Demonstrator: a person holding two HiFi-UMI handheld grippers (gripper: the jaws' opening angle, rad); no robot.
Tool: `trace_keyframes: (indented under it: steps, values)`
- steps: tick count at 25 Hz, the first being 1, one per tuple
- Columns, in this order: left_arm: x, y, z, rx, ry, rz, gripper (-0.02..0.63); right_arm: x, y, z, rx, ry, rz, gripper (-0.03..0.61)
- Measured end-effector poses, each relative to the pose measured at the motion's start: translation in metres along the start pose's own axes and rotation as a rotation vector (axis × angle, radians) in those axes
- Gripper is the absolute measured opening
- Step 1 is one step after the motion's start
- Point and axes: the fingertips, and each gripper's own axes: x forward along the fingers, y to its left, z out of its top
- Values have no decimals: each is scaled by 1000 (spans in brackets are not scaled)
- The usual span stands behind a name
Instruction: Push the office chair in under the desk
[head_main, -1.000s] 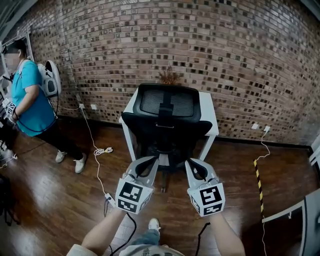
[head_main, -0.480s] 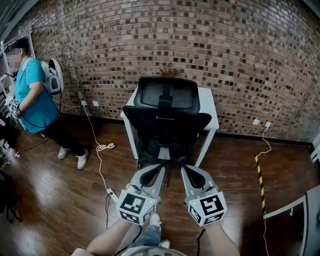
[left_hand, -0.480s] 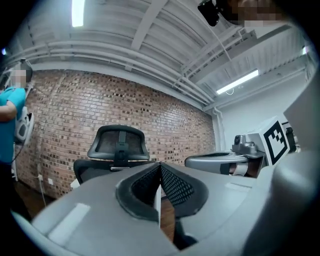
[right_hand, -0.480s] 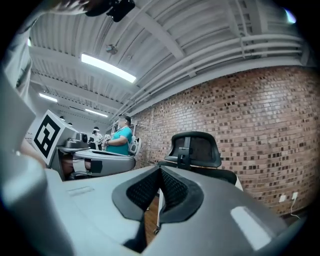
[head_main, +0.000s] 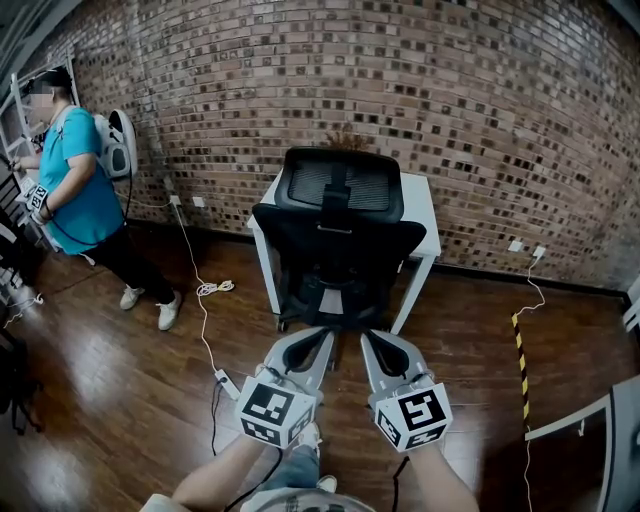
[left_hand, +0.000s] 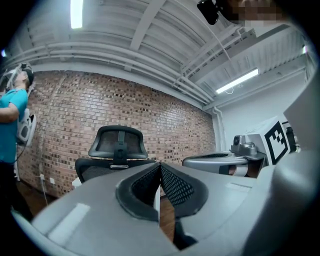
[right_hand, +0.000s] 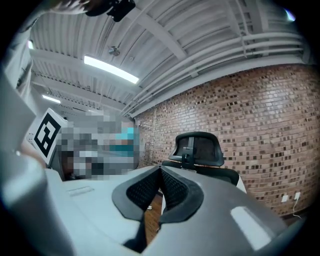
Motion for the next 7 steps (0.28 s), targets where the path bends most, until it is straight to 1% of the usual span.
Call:
trace_keyframes:
  steps: [7]
  values:
    - [-1, -5, 1, 5, 8, 0, 17, -3, 1, 4, -4, -10, 8, 2]
